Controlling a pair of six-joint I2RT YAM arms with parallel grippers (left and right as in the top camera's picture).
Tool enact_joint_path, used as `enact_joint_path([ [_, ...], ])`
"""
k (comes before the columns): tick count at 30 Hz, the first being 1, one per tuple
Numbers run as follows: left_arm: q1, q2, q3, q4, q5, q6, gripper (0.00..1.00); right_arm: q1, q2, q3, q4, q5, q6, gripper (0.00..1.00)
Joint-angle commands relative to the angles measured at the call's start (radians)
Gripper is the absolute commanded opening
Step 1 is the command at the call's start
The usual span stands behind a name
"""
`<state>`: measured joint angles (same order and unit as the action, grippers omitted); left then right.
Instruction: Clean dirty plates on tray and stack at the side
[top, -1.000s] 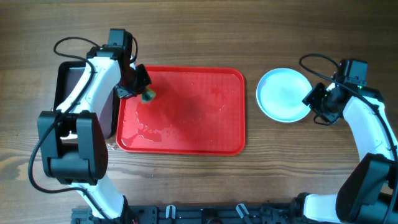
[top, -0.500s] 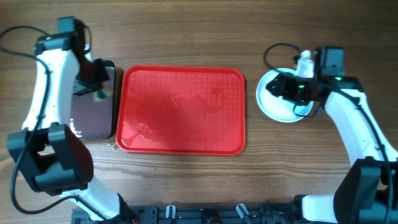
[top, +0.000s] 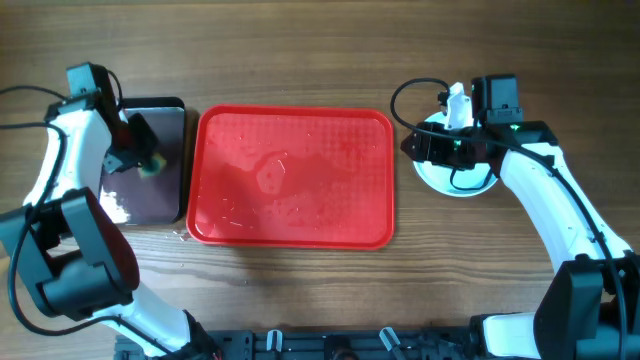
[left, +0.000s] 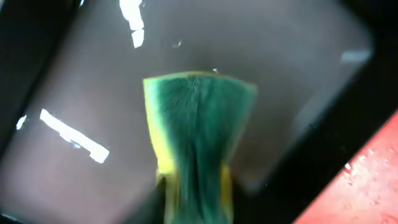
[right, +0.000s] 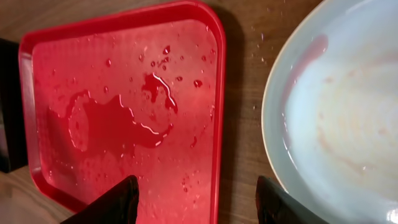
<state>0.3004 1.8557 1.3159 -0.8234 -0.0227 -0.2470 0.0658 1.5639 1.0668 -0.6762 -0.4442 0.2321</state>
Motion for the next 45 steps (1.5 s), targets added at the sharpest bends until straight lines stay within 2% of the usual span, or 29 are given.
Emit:
enact_joint_path([
  [1,0.001,-0.007,-0.028,0.029,-0.028,-0.031,0.88,0.002,-0.010,0.020,-0.022,0.011,-0.023,0.61],
  [2,0.001,-0.008,-0.028,0.032,-0.027,-0.032,1.00,0.002,-0.010,0.020,-0.024,0.011,-0.023,0.61],
  [7,0.001,-0.013,-0.009,0.017,-0.023,-0.053,1.00,0.002,-0.023,0.025,-0.027,0.010,-0.021,0.61],
  [11,0.000,-0.051,0.105,-0.111,-0.003,-0.053,1.00,0.002,-0.074,0.075,-0.058,0.011,-0.025,0.61],
  [15,-0.002,-0.128,0.247,-0.267,0.079,-0.053,1.00,0.002,-0.143,0.148,-0.090,0.011,-0.050,0.64],
  [19,-0.002,-0.230,0.275,-0.327,0.131,-0.053,1.00,0.002,-0.239,0.180,-0.106,0.011,-0.050,0.65],
  [28,-0.002,-0.264,0.275,-0.333,0.145,-0.053,1.00,0.002,-0.501,0.180,-0.173,0.198,-0.054,0.73],
  [29,-0.002,-0.264,0.275,-0.333,0.145,-0.053,1.00,0.002,-0.544,0.180,-0.184,0.202,-0.053,0.77],
  [31,-0.002,-0.264,0.275,-0.333,0.145,-0.053,1.00,0.002,-0.603,0.180,-0.208,0.202,-0.048,1.00],
  [39,-0.002,-0.264,0.275,-0.333,0.145,-0.053,1.00,0.002,-0.671,0.180,-0.342,0.254,-0.068,1.00],
  [42,-0.002,-0.264,0.275,-0.333,0.145,-0.053,1.00,0.002,-0.665,0.175,-0.324,0.330,-0.185,1.00],
  [45,-0.002,-0.264,0.275,-0.333,0.145,-0.053,1.00,0.002,-0.666,0.171,-0.274,0.333,-0.200,1.00],
])
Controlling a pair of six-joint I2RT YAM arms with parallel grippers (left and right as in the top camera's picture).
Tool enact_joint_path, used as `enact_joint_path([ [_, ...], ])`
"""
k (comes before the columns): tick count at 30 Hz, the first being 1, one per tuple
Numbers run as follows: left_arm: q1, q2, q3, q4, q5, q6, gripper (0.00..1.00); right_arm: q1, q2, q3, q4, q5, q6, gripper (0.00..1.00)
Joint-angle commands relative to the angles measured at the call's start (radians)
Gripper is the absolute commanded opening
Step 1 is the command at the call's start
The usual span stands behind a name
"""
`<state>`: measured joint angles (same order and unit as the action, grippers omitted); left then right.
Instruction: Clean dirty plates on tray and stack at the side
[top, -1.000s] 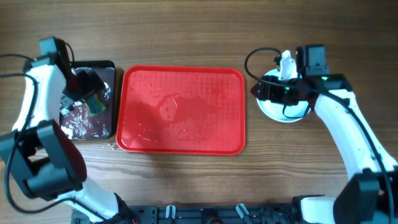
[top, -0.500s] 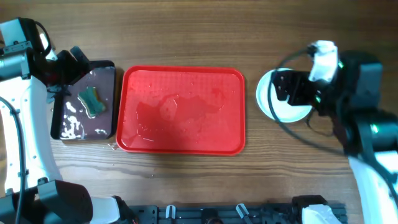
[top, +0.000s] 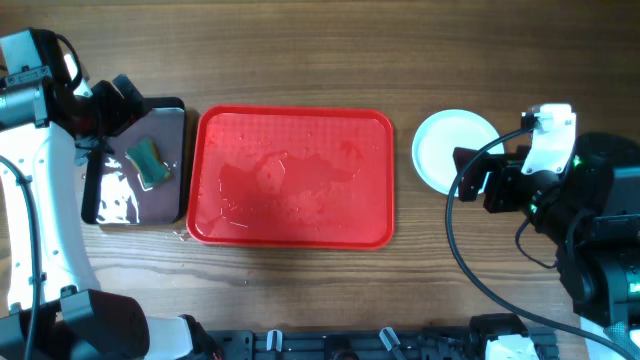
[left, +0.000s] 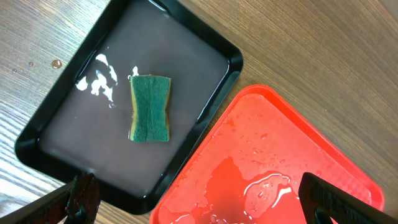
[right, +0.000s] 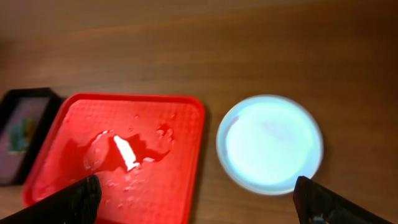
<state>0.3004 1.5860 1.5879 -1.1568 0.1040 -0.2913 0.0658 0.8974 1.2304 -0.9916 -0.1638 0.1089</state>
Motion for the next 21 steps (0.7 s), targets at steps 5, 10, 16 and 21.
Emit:
enact_joint_path([
  [5,-0.002,0.006,0.003,0.000,0.019,-0.008,1.00,0.002,-0.016,-0.048,0.184,0.047,-0.076,1.00],
  [10,-0.002,0.006,0.003,0.000,0.019,-0.008,1.00,0.002,-0.128,-0.244,0.383,0.045,-0.053,1.00],
  [16,-0.002,0.006,0.003,0.000,0.019,-0.008,1.00,-0.003,-0.389,-0.603,0.642,0.045,-0.055,1.00],
  [21,-0.002,0.006,0.003,0.000,0.018,-0.008,1.00,-0.003,-0.602,-0.887,0.832,0.045,0.003,1.00],
])
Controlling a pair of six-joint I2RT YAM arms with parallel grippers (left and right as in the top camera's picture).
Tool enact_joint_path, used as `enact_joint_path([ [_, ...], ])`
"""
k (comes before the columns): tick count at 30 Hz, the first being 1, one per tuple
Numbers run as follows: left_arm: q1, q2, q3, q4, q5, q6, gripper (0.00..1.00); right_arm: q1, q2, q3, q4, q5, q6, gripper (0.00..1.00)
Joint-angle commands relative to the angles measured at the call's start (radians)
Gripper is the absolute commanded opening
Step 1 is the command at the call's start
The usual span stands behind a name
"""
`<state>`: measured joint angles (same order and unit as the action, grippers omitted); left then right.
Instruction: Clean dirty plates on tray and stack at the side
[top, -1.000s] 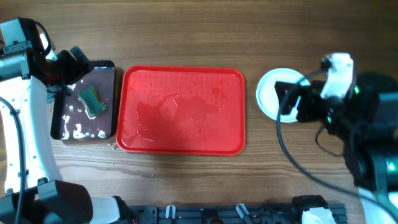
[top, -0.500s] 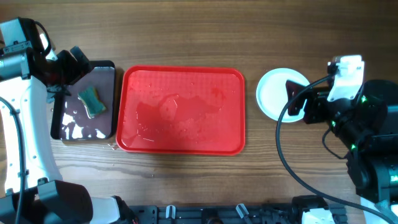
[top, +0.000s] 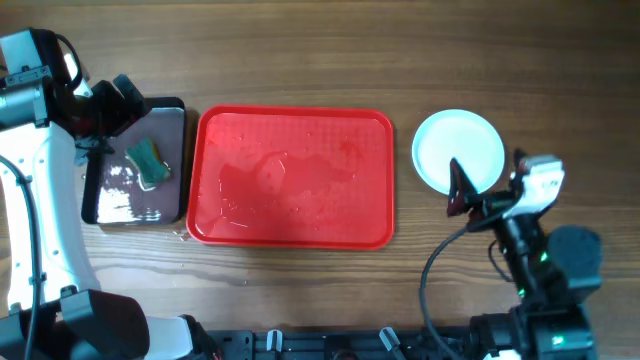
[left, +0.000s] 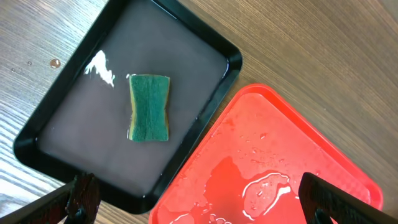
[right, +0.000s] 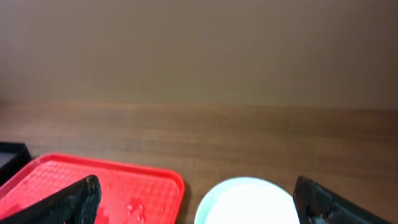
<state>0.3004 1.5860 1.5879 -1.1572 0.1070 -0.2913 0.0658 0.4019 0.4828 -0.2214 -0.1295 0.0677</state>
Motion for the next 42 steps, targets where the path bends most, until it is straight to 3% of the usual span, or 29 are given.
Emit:
enact_joint_path([
  [1,-0.002,0.006,0.003,0.000,0.016,-0.008,1.00,-0.003,-0.154,-0.195,0.096,0.011,0.045,1.00],
  [9,-0.002,0.006,0.003,0.000,0.016,-0.008,1.00,-0.003,-0.399,-0.433,0.150,0.011,0.022,1.00],
  [17,-0.002,0.006,0.003,0.000,0.016,-0.008,1.00,0.000,-0.399,-0.446,0.159,0.011,-0.211,1.00],
  [25,-0.002,0.006,0.003,0.000,0.016,-0.008,1.00,0.000,-0.399,-0.478,0.237,0.012,-0.207,1.00],
  [42,-0.002,0.004,0.003,0.000,0.015,-0.008,1.00,0.000,-0.398,-0.478,0.230,0.011,-0.207,1.00],
])
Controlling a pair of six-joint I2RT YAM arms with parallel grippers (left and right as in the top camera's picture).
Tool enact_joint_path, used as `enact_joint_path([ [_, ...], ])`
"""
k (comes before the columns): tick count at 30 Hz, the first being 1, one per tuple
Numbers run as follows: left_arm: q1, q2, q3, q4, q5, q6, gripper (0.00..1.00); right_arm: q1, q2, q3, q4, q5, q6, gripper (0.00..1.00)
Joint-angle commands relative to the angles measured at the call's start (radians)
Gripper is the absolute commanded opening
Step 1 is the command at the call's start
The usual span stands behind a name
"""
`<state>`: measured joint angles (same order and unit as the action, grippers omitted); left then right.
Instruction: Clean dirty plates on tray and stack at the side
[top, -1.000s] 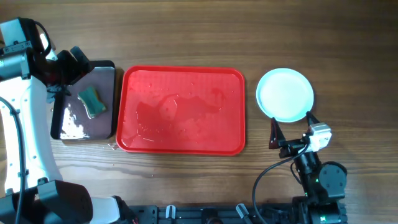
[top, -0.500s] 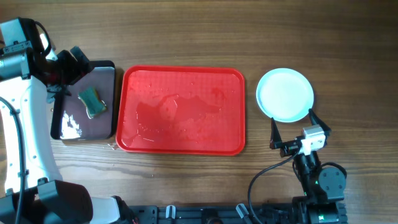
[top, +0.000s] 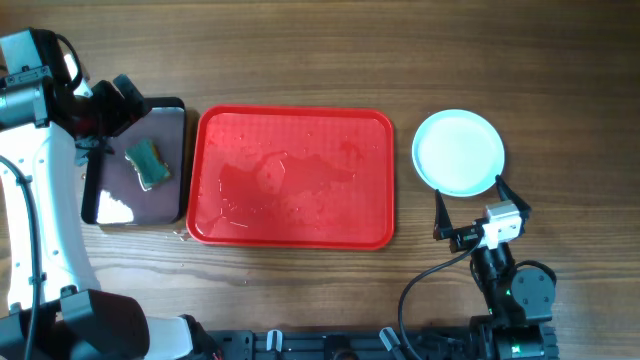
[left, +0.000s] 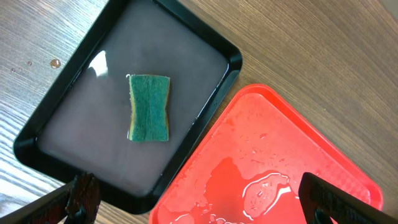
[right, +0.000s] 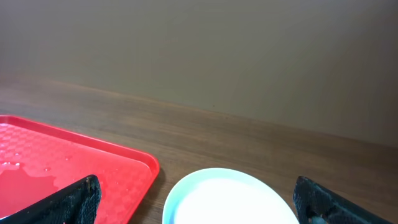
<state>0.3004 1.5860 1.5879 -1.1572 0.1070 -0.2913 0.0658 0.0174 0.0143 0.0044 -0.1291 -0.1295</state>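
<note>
The red tray (top: 290, 175) lies mid-table, wet with puddles and carrying no plates; its corner shows in the left wrist view (left: 280, 168) and its edge in the right wrist view (right: 74, 168). A white plate (top: 459, 152) sits on the wood to the tray's right, also seen low in the right wrist view (right: 230, 199). My left gripper (top: 108, 112) hangs open high over the black tray, nothing between its fingers (left: 82, 198). My right gripper (top: 472, 207) stands open just in front of the plate, holding nothing.
A black tray of water (top: 110, 195) sits left of the red tray, with a green and yellow sponge (left: 148, 116) lying loose in it. The right arm's base is at the table's front right edge.
My right gripper has drawn back toward the front edge, so the plate now shows whole in the overhead view. The left arm and the sponge have not moved.
First my left gripper held the sponge in the black tray and my right gripper was open at the plate's left rim. Then the sponge lay loose, the left gripper was raised and open, and the right arm was away from the plate. It has since stood further to the front.
</note>
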Motion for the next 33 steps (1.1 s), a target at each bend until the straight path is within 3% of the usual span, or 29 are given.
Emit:
enact_joint_path([
  [1,-0.002,-0.008,0.003,0.000,0.015,-0.008,1.00,0.000,-0.014,-0.009,0.003,0.011,-0.010,1.00],
  [5,-0.030,-0.095,0.002,0.000,0.015,-0.008,1.00,0.000,-0.014,-0.009,0.004,0.011,-0.010,1.00],
  [9,-0.111,-0.262,-0.005,0.021,-0.095,0.018,1.00,0.000,-0.014,-0.009,0.004,0.011,-0.010,1.00],
  [12,-0.153,-0.386,-0.068,0.109,-0.097,0.018,1.00,0.000,-0.014,-0.009,0.003,0.011,-0.010,1.00],
  [15,-0.181,-0.549,-0.237,0.279,-0.093,0.023,1.00,0.000,-0.014,-0.009,0.004,0.011,-0.010,1.00],
  [21,-0.181,-0.911,-0.715,0.693,0.053,0.129,1.00,0.000,-0.014,-0.009,0.004,0.011,-0.010,1.00],
  [26,-0.183,-1.147,-1.086,1.028,0.084,0.128,1.00,0.000,-0.014,-0.009,0.003,0.011,-0.010,1.00],
  [33,-0.185,-1.393,-1.392,1.219,0.083,0.132,1.00,0.000,-0.014,-0.009,0.004,0.011,-0.010,1.00],
])
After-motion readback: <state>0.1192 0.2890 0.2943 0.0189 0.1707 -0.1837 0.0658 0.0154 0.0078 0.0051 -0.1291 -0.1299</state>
